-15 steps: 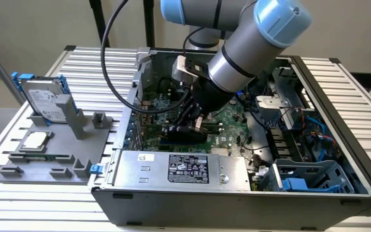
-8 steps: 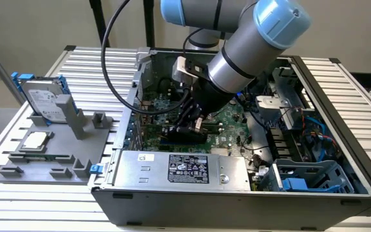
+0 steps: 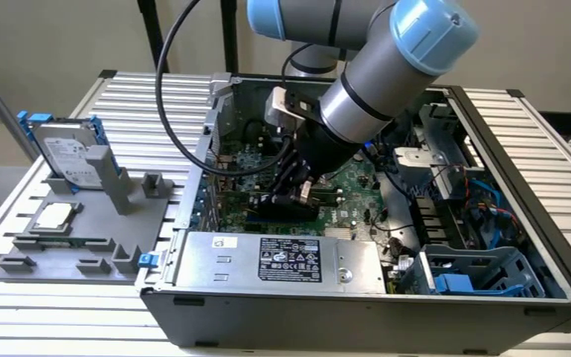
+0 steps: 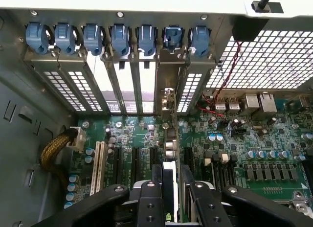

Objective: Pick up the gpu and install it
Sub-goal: 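Press down on the gpu until it lock into place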

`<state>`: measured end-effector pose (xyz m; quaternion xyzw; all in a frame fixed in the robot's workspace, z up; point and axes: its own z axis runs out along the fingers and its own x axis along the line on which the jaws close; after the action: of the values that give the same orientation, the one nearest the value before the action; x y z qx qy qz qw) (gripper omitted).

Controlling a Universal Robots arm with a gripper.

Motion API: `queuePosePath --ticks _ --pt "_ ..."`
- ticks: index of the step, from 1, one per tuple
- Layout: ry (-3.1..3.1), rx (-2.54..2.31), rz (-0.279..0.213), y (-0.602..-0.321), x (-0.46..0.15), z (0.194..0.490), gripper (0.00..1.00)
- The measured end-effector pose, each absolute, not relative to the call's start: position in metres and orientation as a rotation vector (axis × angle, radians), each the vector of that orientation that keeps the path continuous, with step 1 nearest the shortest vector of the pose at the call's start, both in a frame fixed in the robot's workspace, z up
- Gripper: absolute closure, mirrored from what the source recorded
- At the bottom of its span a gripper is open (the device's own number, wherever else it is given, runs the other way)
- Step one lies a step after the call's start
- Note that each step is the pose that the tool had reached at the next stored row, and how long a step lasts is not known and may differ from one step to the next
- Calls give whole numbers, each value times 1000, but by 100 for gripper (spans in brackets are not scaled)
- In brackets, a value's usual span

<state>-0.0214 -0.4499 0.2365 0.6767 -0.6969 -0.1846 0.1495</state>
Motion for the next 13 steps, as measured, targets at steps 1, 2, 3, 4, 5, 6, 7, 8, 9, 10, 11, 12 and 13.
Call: queuePosePath --ticks 1,2,3,4,5,6,7,8,9,10,11,12,13 --pt "-2003 1945 -530 -450 -21 236 100" --pt "-2003 1945 -530 -450 -21 236 100" --pt "-2003 1945 -530 -450 -21 236 100" --pt "-2003 1945 -530 -450 -21 236 100" --pt "-2003 1945 -530 -450 -21 236 100" --pt "-2003 1945 -530 -450 -21 236 100" --pt "-2003 1945 -530 -450 -21 236 100" --pt "-2003 1945 -530 -450 -21 236 100" --pt "-2003 1945 -533 -450 -22 236 100" --pt "-2004 1945 -533 -450 -22 236 0" --pt "-2003 1945 -531 -450 -22 237 0" --pt "-2003 1945 -531 -450 -21 239 0" --pt "-2003 1945 -531 -450 -21 241 0"
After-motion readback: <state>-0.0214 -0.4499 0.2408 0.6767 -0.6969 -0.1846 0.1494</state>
